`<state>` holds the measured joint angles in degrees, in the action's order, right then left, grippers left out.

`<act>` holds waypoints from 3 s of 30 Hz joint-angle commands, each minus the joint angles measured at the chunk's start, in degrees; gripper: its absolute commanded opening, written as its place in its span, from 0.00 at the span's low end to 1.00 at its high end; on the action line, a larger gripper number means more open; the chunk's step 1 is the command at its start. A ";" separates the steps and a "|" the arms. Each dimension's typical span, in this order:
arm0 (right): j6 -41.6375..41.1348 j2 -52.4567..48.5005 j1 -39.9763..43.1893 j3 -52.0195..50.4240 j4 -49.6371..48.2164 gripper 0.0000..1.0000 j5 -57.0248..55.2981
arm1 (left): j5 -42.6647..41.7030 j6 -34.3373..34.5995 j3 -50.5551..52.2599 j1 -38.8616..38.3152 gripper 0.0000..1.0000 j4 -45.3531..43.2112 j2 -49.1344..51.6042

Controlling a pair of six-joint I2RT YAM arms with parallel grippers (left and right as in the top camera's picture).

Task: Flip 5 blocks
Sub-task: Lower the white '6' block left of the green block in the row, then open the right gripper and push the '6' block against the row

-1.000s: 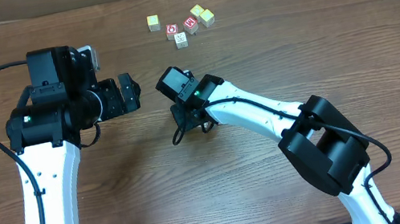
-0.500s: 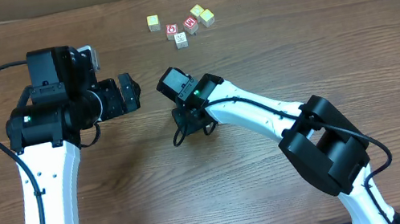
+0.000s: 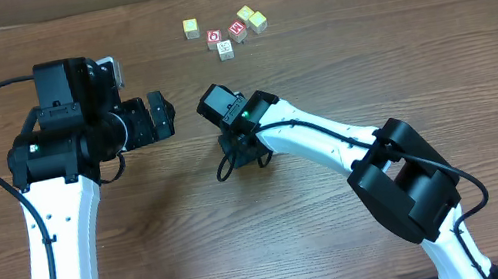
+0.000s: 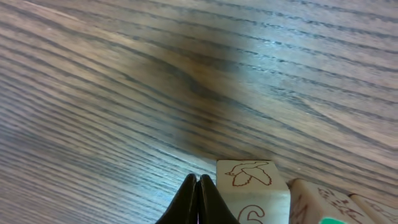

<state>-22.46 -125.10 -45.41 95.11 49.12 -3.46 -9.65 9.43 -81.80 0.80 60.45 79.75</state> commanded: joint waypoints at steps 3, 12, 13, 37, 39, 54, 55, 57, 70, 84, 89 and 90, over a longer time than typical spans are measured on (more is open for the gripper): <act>-0.22 0.37 0.48 1.77 -0.87 0.04 -1.44 | -0.04 -0.44 -1.07 -0.07 1.00 -0.02 0.13; -0.26 0.37 0.81 2.14 -3.30 0.05 -1.62 | -0.04 -0.44 -1.07 -0.07 1.00 -0.04 0.13; -0.26 0.37 0.92 2.14 -3.28 0.05 -1.62 | -0.07 -0.44 -1.07 -0.07 1.00 -0.04 0.13; -7.02 0.37 2.25 2.14 0.17 0.05 -1.57 | -0.04 -0.44 -1.07 -0.07 1.00 -0.02 0.13; -7.82 0.37 2.43 2.14 0.20 0.05 -1.31 | -0.02 -0.44 -1.07 -0.07 1.00 0.00 0.13; -7.58 0.44 5.84 4.70 -2.95 0.09 0.55 | -0.04 -0.44 -1.07 -0.07 1.00 -0.02 0.13; -7.58 0.44 6.32 4.59 -2.86 0.09 0.57 | -0.04 -0.44 -1.07 -0.07 1.00 -0.02 0.13; -7.58 0.42 6.91 4.39 -2.14 0.09 0.57 | -0.04 -0.44 -1.07 -0.07 1.00 -0.02 0.13; -7.58 0.35 6.69 2.34 2.01 0.09 2.97 | -0.04 -0.44 -1.07 -0.07 1.00 -0.02 0.13; -7.58 0.35 6.69 2.34 4.31 0.09 3.61 | -0.04 -0.44 -1.07 -0.07 1.00 -0.02 0.13; -7.58 0.35 6.69 2.34 4.72 0.09 3.82 | -0.04 -0.44 -1.07 -0.07 1.00 -0.02 0.13; -7.58 0.35 6.69 2.34 4.83 0.09 4.09 | -0.04 -0.44 -1.07 -0.07 1.00 -0.02 0.13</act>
<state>-29.80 -125.10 -38.63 97.82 53.74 -0.16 -9.65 9.43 -81.80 0.80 60.45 79.75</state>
